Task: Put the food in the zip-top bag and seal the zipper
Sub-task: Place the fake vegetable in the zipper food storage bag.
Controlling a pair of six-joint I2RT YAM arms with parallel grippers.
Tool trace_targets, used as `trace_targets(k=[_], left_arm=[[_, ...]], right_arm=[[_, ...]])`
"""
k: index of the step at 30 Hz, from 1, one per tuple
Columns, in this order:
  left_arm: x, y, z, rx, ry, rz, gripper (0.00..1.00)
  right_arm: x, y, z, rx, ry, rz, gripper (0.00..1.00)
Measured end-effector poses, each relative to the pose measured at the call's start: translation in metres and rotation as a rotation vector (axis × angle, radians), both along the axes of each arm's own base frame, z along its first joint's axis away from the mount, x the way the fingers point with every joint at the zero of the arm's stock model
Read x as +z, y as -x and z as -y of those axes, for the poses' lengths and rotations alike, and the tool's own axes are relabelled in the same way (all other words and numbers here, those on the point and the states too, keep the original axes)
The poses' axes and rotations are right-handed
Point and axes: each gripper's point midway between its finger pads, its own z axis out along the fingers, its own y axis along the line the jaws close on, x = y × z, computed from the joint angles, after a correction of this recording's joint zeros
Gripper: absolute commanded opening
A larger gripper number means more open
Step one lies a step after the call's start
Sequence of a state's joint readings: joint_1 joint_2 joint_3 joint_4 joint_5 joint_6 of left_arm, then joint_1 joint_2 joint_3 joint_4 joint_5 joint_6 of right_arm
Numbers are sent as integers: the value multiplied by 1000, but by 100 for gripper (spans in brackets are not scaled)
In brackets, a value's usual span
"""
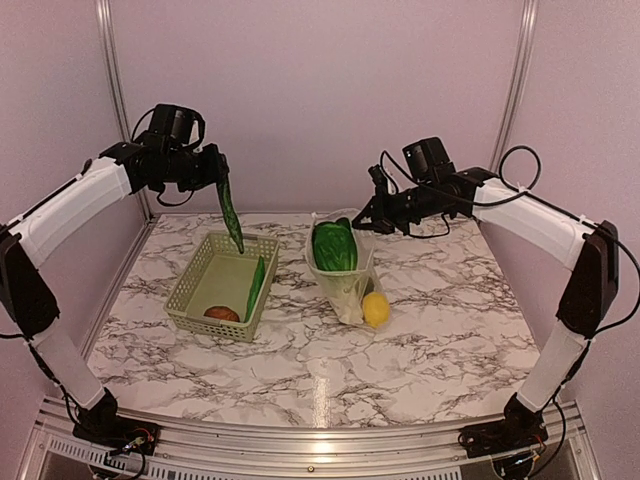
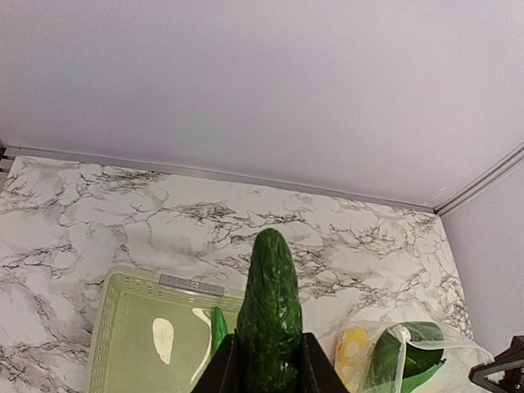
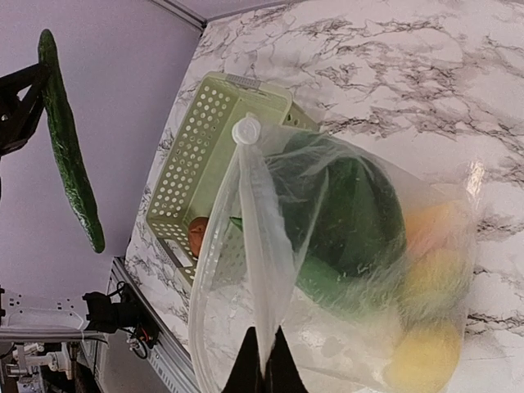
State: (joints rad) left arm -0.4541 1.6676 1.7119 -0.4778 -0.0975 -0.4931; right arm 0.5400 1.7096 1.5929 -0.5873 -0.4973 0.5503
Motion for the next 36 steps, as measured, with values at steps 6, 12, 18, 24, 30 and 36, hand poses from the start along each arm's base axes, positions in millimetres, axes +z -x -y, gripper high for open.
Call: trace_targets(k=[6,12,18,24,30,36], left_arm=[[49,32,35,-106,75,157,0],[74,65,75,-220,124,261,0],[71,87,110,-301,164,304,0],[72,102,133,-331,163,358,0],[82,103,144,-291,165,433,0],[72,85,149,-170,123,482,0]], right_arm=[[-3,1,-4,14,-3,-12,0],[-4,-1,-10,25,-10,-16,0],[-5,-4,-18,44,-20,-25,0],[-2,-8,-24,53,-25,-22,0],[-2,-11,-29,62,-28,-27,0],[1,-14,-33,68,-29,-32,0]])
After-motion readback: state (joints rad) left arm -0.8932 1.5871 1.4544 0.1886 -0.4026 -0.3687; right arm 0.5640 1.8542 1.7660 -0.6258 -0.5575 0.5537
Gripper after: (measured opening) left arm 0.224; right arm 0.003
